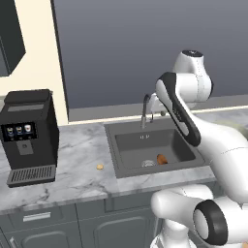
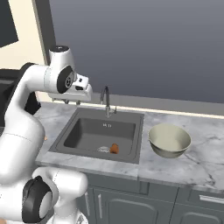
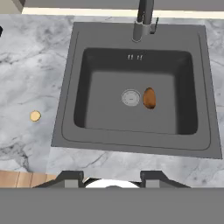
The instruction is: Pick the potato from the sink and place it in the bowl. Then pick the bowl and place it in the microwave. Then close the microwave door and press the start button.
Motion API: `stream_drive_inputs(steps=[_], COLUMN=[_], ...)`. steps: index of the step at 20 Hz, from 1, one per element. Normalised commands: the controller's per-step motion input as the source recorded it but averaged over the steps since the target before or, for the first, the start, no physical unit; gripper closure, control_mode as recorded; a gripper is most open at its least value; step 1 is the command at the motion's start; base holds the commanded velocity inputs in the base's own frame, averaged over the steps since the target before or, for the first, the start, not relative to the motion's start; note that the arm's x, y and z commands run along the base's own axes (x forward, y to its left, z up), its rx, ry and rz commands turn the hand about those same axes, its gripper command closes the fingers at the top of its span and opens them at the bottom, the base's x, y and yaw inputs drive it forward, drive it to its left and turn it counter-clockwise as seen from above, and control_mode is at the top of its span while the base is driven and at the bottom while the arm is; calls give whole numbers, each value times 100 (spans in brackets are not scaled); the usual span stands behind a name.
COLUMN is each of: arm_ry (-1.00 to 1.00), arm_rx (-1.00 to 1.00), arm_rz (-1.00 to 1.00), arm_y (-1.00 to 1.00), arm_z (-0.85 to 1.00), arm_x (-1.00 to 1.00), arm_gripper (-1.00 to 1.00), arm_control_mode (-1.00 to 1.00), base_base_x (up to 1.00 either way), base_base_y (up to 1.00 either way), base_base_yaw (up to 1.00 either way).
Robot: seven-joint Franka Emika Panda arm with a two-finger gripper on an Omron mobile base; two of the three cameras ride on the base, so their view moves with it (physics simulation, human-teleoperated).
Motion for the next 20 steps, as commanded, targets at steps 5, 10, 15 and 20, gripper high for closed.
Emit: stream_drive_inputs(steps=[5, 10, 15, 20], arm_ry=[0, 0, 8, -1], arm_rx=[3, 0, 0, 0], arm_rz=[0, 0, -1, 0], arm_y=[-27, -57, -53, -35], arm_z=[-6, -50, -85, -27], arm_x=[-24, -45, -3, 11], arm_gripper=[-100, -100, -100, -100], arm_control_mode=[-100, -100, -100, -100], base_base_x=[0, 0, 0, 0], base_base_y=[0, 0, 0, 0], base_base_yaw=[0, 0, 0, 0])
